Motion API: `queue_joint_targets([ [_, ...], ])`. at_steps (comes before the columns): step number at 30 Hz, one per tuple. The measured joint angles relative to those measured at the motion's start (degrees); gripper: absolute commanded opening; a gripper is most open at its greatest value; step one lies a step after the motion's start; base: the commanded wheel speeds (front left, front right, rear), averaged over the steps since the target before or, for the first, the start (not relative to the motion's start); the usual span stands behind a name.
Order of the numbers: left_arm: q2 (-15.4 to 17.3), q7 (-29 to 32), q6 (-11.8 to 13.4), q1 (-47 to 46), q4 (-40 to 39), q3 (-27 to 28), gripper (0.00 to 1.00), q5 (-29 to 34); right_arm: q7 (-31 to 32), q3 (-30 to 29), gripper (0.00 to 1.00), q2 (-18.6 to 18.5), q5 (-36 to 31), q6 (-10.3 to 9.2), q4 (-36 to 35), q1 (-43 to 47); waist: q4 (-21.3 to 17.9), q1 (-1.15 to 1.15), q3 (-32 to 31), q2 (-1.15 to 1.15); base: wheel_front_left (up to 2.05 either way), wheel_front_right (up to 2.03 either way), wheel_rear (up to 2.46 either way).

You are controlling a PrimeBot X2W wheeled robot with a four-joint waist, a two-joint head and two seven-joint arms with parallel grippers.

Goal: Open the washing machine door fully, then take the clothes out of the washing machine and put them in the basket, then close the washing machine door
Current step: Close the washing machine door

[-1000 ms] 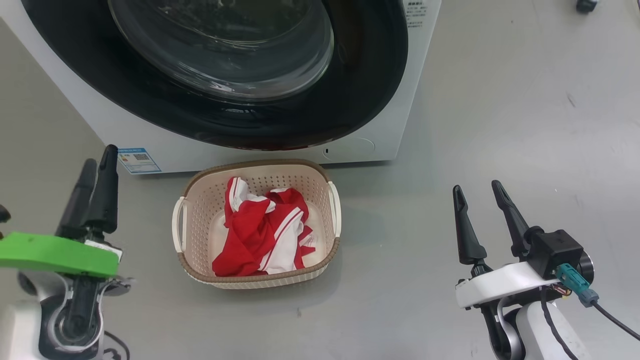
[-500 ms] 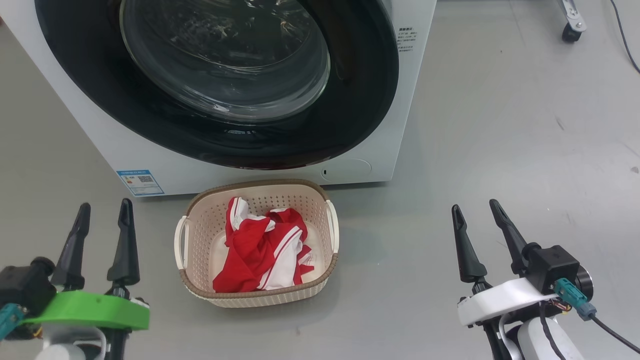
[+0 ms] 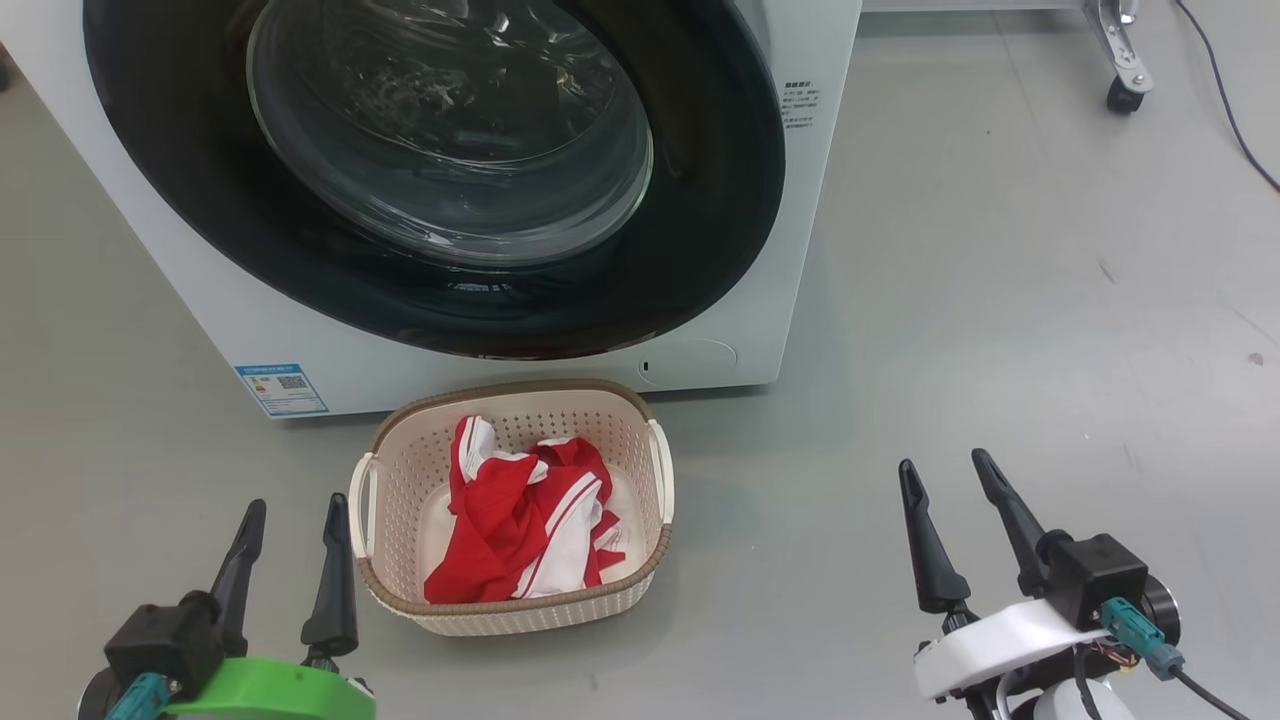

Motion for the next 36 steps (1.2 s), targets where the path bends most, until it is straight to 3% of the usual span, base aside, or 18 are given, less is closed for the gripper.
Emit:
queue_joint_targets([
  [16, -0.51, -0.69, 2.68, 1.6, 0.75, -1.45, 1.0, 2.96, 0.0, 0.24, 1.0, 0.12, 0.0, 0.13, 0.0, 0.94, -0.09, 0.0, -0.3, 0.0, 0.0, 0.0, 0.0],
  [31, -0.97, -1.2, 3.21, 1.68, 1.11, -1.66, 1.0, 3.46, 0.0, 0.14, 1.0, 0.14, -0.01, 0.33, 0.0, 0.97, 0.0, 0.0, -0.46, 0.0, 0.0, 0.0, 0.0],
  [32, -0.97, -1.2, 3.22, 1.68, 1.12, -1.66, 1.0, 3.47, 0.0, 0.14, 0.42, 0.14, -0.01, 0.33, 0.0, 0.97, -0.03, 0.0, -0.49, 0.0, 0.0, 0.0, 0.0],
  [33, -0.97, -1.2, 3.24, 1.68, 1.12, -1.66, 1.0, 3.47, 0.0, 0.13, 0.0, 0.14, -0.01, 0.33, 0.0, 0.97, -0.07, 0.0, -0.52, 0.0, 0.0, 0.0, 0.0],
  [36, -0.97, -1.21, 3.26, 1.68, 1.12, -1.66, 1.0, 3.56, 0.0, 0.12, 0.0, 0.15, -0.01, 0.37, -0.01, 0.97, -0.22, 0.0, -0.57, 0.0, 0.0, 0.0, 0.0],
])
